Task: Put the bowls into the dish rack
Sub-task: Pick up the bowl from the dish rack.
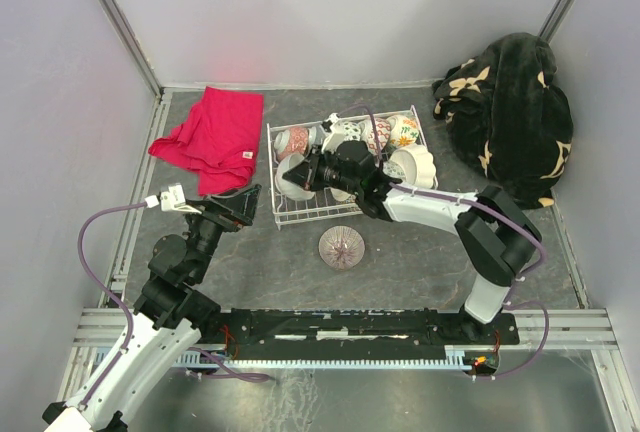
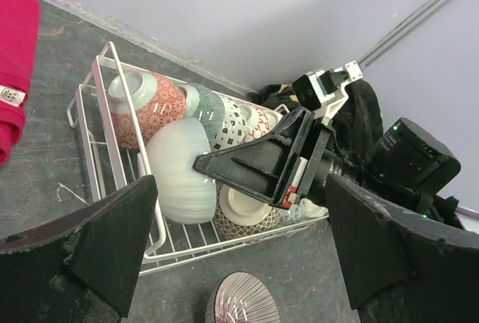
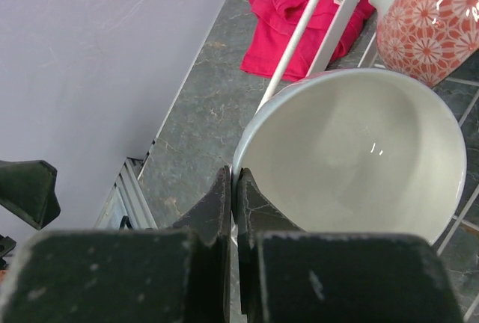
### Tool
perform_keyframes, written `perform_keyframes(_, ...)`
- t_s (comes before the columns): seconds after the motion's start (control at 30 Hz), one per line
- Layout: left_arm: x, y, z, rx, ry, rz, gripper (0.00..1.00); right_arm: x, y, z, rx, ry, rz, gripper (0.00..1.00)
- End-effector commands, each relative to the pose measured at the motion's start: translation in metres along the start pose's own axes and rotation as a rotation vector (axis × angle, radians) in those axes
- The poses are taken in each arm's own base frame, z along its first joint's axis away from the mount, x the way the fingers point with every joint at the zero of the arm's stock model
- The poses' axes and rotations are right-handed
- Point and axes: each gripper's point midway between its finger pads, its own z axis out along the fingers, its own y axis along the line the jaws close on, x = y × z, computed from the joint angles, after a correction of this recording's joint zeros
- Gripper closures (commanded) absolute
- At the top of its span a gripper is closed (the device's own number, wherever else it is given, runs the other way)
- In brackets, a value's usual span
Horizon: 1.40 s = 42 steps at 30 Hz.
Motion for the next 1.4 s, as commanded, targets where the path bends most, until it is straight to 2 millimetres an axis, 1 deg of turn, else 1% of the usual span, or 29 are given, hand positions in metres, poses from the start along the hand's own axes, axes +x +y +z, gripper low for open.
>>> perform_keyframes(0.0, -0.019, -0.015, -0.002, 0.043, -0.049, 0.01, 0.01, -0.033, 0.022, 0.0, -0.097, -0.144, 0.039, 0.98)
perform_keyframes(0.17, -0.019, -0.015, -0.002, 0.042, -0.048, 0.01, 0.01, -0.026, -0.003, -0.002, -0.034, -0.167, 0.106, 0.98)
perform_keyframes(0.23, -0.019, -0.015, -0.002, 0.043, -0.047, 0.01, 0.01, -0.024, -0.008, -0.002, -0.029, -0.169, 0.131, 0.98)
perform_keyframes(0.37, -0.018, -0.014, 0.0, 0.036, -0.043, 0.015, 0.01, -0.025, -0.011, 0.0, -0.058, -0.189, 0.178, 0.98)
perform_keyframes(0.47, -0.01, -0.007, 0.006, 0.0, -0.014, 0.032, 0.01, -0.027, -0.011, -0.002, -0.061, -0.202, 0.185, 0.98)
perform_keyframes(0.7, 0.011, 0.011, 0.024, -0.099, 0.065, 0.077, 0.01, -0.043, 0.0, -0.015, -0.062, -0.232, 0.152, 0.98)
perform_keyframes(0.87, 0.027, 0.028, 0.035, -0.176, 0.115, 0.113, 0.0, -0.059, 0.018, -0.022, -0.109, -0.226, 0.134, 0.98)
perform_keyframes(0.93, 0.039, 0.037, 0.042, -0.211, 0.156, 0.132, 0.03, -0.065, 0.021, -0.025, -0.123, -0.232, 0.138, 0.98)
perform_keyframes(1.0, 0.047, 0.043, 0.046, -0.238, 0.182, 0.148, 0.07, -0.071, 0.023, -0.027, -0.139, -0.24, 0.145, 0.98)
perform_keyframes(1.17, 0.056, 0.053, 0.051, -0.279, 0.208, 0.175, 0.16, -0.083, 0.024, -0.036, -0.164, -0.259, 0.163, 0.98)
perform_keyframes(1.37, 0.068, 0.064, 0.057, -0.331, 0.24, 0.215, 0.24, -0.092, 0.028, -0.041, -0.201, -0.26, 0.173, 0.98)
